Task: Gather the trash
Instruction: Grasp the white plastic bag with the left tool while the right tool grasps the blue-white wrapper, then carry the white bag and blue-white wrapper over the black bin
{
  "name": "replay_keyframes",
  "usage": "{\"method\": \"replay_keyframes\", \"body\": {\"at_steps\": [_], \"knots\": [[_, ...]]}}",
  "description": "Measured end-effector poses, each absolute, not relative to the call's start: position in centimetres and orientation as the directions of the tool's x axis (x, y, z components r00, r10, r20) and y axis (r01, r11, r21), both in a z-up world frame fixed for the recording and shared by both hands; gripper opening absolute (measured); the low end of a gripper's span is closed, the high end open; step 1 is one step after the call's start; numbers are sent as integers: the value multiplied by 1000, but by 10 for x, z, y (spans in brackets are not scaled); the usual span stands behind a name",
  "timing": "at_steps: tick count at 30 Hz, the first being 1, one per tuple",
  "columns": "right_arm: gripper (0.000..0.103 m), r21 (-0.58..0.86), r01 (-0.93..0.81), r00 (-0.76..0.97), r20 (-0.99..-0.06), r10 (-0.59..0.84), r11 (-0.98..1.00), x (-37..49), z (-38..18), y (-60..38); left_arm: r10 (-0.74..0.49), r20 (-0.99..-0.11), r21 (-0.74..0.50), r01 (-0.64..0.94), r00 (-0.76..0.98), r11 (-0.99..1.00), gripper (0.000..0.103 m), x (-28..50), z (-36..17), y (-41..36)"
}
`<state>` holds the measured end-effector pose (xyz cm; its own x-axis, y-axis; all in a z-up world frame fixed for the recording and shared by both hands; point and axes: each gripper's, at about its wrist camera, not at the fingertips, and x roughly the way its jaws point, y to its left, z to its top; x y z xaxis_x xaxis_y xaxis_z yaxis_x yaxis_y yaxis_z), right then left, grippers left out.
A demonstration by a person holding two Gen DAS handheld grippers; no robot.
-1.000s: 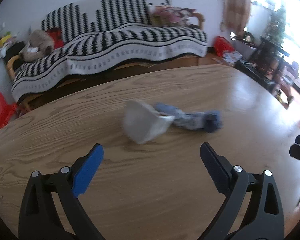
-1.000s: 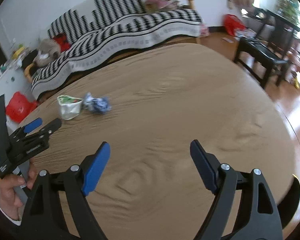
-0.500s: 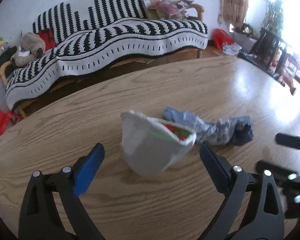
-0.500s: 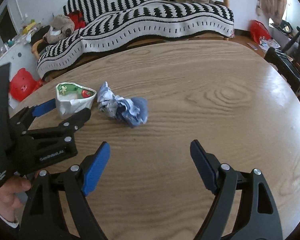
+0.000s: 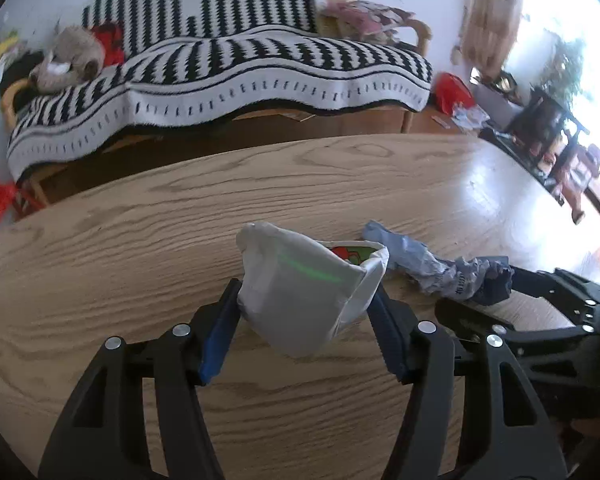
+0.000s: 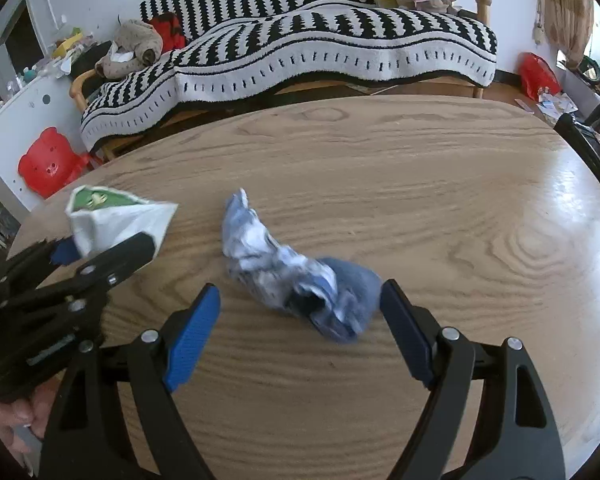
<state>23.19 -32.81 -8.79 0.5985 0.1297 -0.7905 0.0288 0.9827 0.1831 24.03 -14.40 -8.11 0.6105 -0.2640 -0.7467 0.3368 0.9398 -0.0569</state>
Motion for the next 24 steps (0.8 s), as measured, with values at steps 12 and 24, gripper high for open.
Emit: {"method": "replay_keyframes", "body": {"at_steps": [12,24], "knots": [[33,133,-5,603,-790,109,991,230,-83,-308,-189,-764,-41,247,617,968,61,235,-76,-100],[33,76,49,661,-750,25,996,164,-41,-338,-240,-742,-33,323,626,946,61,194,-54,-128]]}}
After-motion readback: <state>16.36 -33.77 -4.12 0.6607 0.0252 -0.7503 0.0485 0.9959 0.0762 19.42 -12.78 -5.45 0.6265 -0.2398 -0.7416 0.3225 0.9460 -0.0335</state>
